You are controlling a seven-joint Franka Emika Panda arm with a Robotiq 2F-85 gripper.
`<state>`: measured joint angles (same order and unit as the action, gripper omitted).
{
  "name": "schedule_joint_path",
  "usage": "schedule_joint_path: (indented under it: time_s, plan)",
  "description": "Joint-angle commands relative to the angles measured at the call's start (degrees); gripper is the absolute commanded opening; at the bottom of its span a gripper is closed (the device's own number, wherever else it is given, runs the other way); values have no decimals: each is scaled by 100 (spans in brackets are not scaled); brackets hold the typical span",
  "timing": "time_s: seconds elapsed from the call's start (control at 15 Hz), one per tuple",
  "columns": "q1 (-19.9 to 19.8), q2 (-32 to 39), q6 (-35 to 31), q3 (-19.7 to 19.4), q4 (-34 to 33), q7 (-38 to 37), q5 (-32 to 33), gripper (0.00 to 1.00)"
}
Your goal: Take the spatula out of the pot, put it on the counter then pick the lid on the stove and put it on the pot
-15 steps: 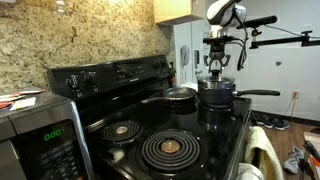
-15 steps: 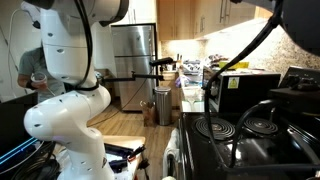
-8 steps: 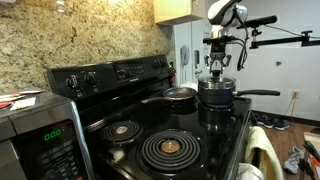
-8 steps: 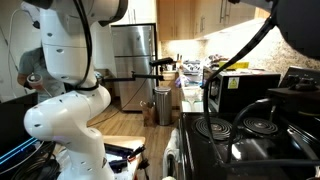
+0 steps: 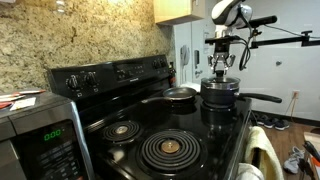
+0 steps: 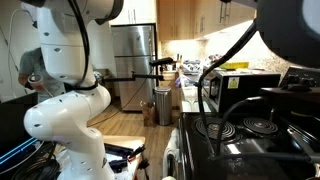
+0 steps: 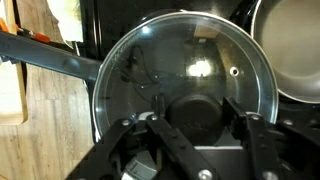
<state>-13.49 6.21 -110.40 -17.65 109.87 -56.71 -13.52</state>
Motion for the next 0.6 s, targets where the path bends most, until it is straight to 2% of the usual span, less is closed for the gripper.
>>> schedule_joint_path:
  time_s: [0.0,0.53]
  plan:
    - [-53,-298,-192,57,269,-154,-137,34]
    - [12,-312,-822,146,558,-12,-36,34]
